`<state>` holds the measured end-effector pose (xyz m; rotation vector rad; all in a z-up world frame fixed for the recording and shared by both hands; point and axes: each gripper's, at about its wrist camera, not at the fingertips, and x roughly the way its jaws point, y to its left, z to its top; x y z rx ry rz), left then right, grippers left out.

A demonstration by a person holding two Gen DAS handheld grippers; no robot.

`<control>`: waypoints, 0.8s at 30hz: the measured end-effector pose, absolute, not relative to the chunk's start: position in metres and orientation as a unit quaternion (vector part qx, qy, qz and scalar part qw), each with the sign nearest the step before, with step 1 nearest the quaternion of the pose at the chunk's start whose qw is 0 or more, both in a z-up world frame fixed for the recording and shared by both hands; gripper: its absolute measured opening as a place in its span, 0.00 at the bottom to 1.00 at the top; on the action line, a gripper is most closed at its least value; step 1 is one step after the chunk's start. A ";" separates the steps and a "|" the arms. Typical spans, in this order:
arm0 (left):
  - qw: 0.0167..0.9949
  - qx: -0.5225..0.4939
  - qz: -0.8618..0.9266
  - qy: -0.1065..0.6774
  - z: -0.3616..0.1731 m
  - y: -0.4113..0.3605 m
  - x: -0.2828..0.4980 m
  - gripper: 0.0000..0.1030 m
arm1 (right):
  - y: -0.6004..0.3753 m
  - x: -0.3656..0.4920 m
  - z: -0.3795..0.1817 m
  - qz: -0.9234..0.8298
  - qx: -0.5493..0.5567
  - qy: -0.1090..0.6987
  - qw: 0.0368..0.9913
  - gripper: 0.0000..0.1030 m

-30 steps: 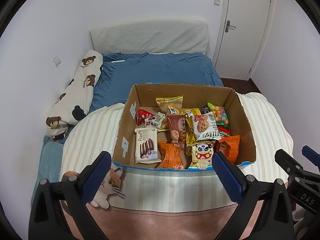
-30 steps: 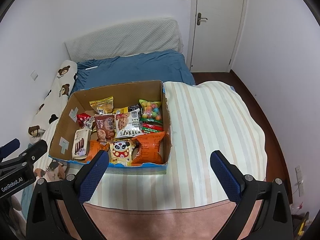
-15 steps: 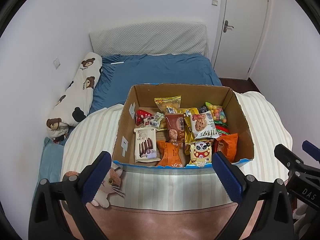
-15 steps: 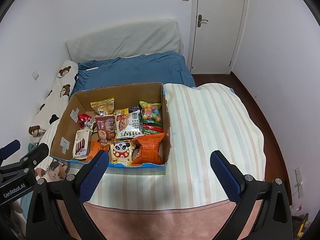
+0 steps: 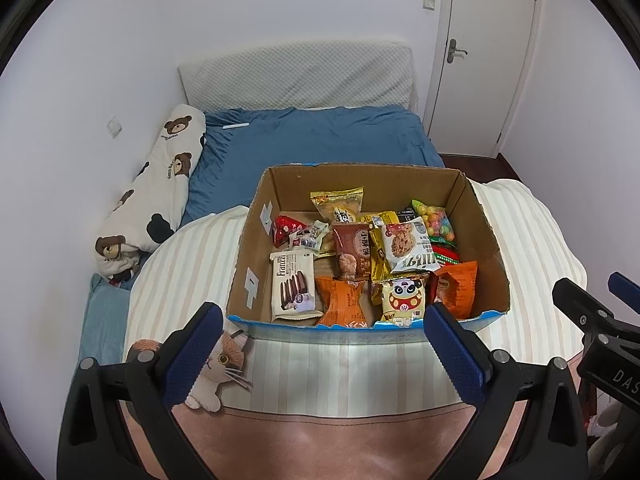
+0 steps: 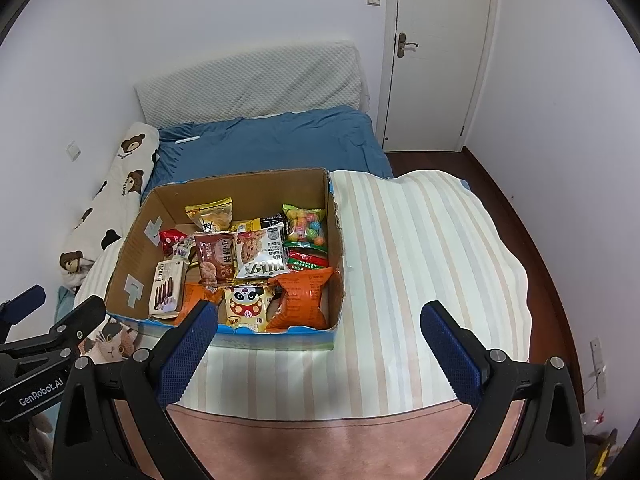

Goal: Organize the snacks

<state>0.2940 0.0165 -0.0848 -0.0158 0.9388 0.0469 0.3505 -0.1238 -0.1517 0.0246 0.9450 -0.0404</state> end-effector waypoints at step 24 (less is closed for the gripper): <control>0.896 -0.001 0.022 0.444 -0.075 0.015 0.292 1.00 | -0.125 0.350 -0.143 -0.005 0.013 0.450 0.893 1.00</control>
